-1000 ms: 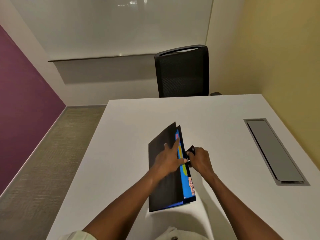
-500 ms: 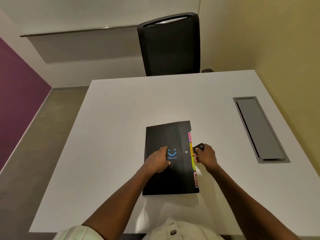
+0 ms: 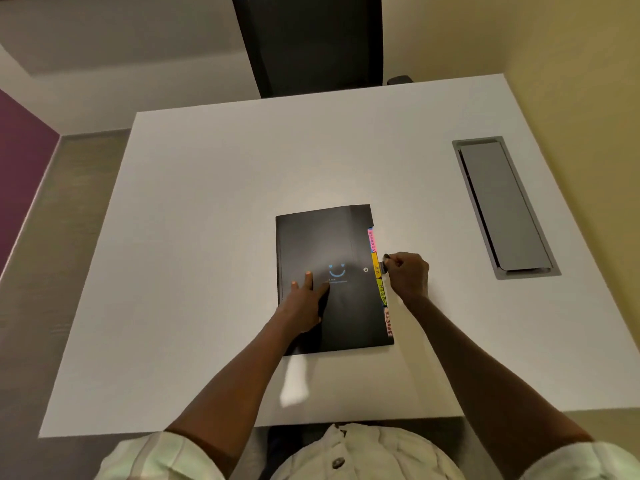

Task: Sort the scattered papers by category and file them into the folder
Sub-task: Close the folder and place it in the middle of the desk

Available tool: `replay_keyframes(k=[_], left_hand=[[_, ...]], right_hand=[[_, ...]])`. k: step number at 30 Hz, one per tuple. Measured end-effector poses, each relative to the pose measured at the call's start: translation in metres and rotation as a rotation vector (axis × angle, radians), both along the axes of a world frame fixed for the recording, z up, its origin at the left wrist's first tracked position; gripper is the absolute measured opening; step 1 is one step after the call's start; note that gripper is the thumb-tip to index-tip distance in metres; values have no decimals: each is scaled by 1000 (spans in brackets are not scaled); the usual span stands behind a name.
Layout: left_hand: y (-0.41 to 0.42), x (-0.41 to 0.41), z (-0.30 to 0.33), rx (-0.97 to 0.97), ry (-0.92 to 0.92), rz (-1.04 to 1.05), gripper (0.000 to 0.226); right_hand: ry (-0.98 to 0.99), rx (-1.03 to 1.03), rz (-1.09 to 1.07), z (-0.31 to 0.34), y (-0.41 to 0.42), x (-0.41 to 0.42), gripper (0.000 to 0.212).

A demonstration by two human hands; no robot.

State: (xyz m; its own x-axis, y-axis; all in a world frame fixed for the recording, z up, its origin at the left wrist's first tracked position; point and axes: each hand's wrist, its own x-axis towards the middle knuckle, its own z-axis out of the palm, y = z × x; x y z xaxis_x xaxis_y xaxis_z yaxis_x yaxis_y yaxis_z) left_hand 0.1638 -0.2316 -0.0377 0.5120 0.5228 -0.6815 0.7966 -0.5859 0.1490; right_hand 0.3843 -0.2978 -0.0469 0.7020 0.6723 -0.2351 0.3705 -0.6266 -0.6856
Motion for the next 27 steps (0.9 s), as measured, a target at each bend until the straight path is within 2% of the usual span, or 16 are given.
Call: replay_keyframes(k=[6, 18, 22, 27], left_hand=[[-4, -2, -11, 16, 2, -2, 86], [-7, -2, -11, 97, -12, -59, 84], [-6, -3, -17, 53, -13, -15, 87], [-5, -3, -17, 34, -18, 12, 88]], right_hand=[[-1, -39, 36, -3, 4, -17, 20], [-75, -45, 195, -14, 10, -39, 29], [-116, -62, 235, -19, 11, -40, 31], [-88, -112, 249, -24, 10, -43, 20]])
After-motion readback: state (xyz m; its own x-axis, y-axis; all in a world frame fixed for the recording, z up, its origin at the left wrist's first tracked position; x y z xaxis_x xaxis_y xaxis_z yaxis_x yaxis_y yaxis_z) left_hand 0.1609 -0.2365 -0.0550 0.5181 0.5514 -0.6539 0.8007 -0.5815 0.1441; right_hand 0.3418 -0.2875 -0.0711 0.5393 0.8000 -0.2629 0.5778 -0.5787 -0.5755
